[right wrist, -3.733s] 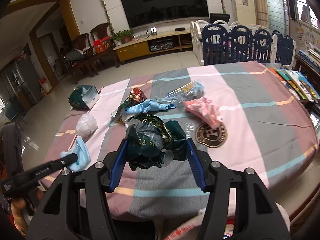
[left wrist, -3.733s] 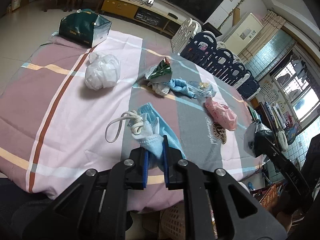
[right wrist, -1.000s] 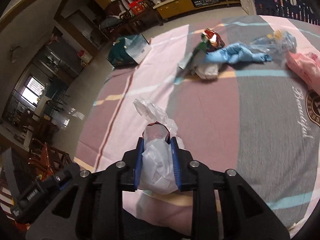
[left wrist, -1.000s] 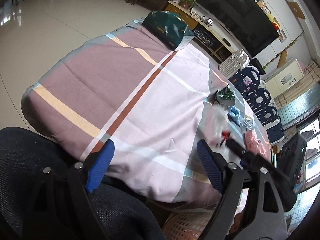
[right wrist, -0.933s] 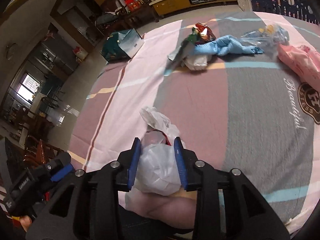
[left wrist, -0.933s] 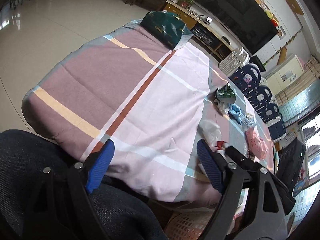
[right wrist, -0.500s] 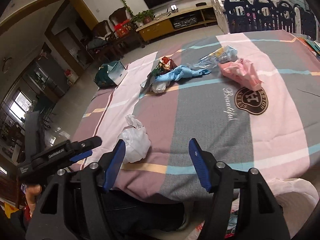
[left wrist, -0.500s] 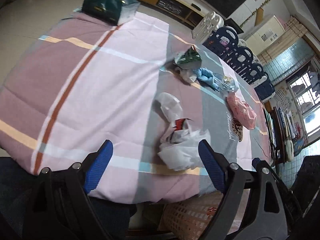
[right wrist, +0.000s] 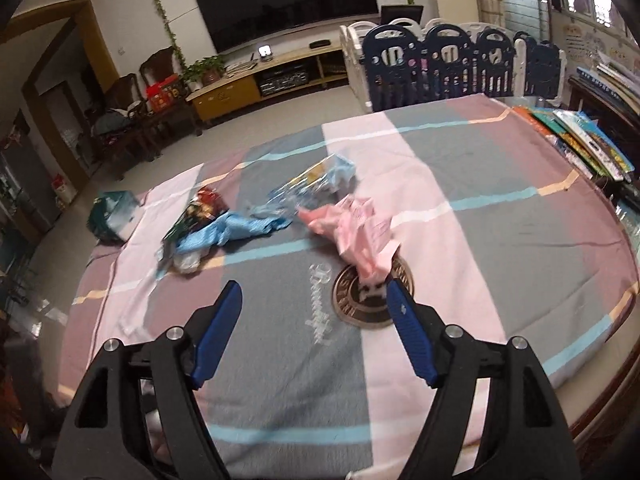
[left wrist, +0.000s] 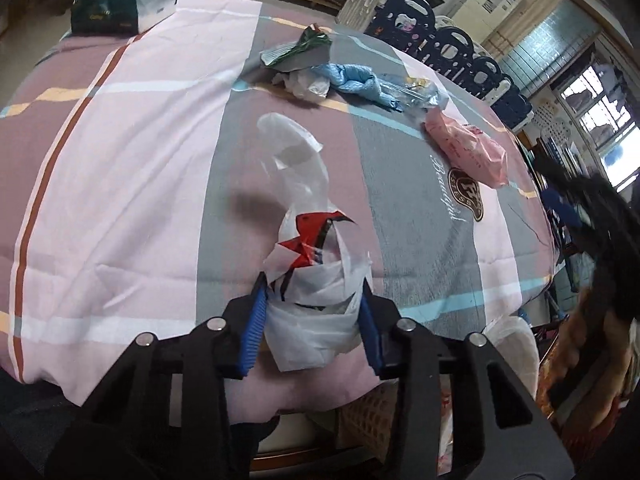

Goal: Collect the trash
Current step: 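Grasp the white plastic bag with the left tool while the right tool grasps the pink plastic bag, then carry both bags over the wastebasket and open both tools to drop them, then move both tools back to the table toward the green snack wrapper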

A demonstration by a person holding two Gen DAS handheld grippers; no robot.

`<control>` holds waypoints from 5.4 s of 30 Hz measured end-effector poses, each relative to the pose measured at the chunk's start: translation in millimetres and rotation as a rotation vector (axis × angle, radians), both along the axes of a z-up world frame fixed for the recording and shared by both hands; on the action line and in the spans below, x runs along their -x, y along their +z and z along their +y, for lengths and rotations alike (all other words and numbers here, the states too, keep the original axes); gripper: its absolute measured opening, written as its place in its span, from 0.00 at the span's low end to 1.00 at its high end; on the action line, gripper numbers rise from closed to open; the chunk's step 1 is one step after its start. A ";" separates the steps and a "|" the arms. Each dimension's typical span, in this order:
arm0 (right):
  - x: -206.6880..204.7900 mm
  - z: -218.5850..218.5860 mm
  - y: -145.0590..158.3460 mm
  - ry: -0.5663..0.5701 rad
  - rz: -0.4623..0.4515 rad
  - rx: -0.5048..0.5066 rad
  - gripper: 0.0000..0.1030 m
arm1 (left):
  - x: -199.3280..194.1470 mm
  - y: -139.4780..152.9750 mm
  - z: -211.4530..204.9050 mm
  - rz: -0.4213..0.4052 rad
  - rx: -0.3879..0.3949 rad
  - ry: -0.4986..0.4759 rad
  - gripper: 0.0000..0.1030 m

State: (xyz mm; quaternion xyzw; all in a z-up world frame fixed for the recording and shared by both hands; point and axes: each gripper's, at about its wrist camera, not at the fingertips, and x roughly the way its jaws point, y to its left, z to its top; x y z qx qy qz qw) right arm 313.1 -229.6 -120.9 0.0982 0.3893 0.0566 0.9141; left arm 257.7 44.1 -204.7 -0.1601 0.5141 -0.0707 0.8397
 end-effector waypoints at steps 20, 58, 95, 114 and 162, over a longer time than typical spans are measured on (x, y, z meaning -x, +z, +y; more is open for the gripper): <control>18.5 63.0 -46.7 0.263 0.141 0.001 0.09 | 21.9 18.5 32.2 -0.110 -0.023 0.104 0.28; 55.2 83.0 -37.9 0.158 0.037 -0.012 0.36 | 23.0 20.5 33.6 -0.132 -0.066 0.129 0.28; 187.3 -60.6 37.2 -0.050 -0.092 -0.016 0.36 | 84.5 93.6 -50.0 -0.371 -0.176 -0.084 0.24; 290.1 -148.4 86.4 -0.171 -0.252 -0.029 0.36 | 168.8 116.6 -214.7 -0.357 -0.147 -0.565 0.27; 252.7 -80.2 67.2 -0.207 -0.149 0.068 0.97 | 135.8 135.9 -88.1 -0.415 -0.270 0.037 0.92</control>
